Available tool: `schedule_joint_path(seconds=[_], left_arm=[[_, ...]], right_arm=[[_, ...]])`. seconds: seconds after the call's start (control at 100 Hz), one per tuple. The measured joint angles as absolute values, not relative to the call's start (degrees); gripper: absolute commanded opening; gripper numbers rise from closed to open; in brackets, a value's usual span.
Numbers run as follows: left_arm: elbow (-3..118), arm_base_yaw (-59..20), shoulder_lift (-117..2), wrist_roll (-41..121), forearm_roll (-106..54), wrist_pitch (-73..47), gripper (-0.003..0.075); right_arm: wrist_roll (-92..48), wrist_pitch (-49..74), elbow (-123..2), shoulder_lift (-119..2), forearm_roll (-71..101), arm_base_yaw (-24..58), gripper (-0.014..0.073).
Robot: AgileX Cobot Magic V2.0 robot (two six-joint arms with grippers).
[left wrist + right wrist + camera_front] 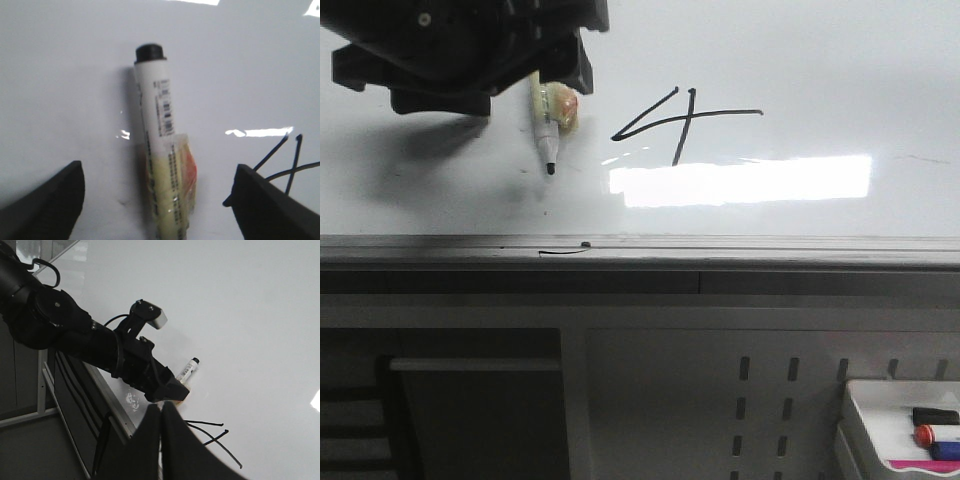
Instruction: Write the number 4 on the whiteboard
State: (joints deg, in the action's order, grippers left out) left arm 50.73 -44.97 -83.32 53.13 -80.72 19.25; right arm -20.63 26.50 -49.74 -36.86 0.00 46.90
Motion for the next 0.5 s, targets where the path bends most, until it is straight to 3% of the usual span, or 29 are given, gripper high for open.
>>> schedule_joint_path(seconds=[0.29,0.36,0.5], left_arm=[[50.73,-48.44,-73.72,53.45,-78.39,18.61,0.0528],[50.65,-48.98,-70.58,55.55,-78.27,17.31,0.0449],[48.74,-49.19,-62.52,61.21,-78.04,15.30,0.0202]], right_arm=[[-20.54,26.15,-49.74,-36.86,0.00,46.90,-0.0060],[-20.54,26.28,-49.74,-36.77,0.00,46.90,-0.0060],[-20.40,26.22,-47.50,-35.06,0.00,46.90,-0.0043]])
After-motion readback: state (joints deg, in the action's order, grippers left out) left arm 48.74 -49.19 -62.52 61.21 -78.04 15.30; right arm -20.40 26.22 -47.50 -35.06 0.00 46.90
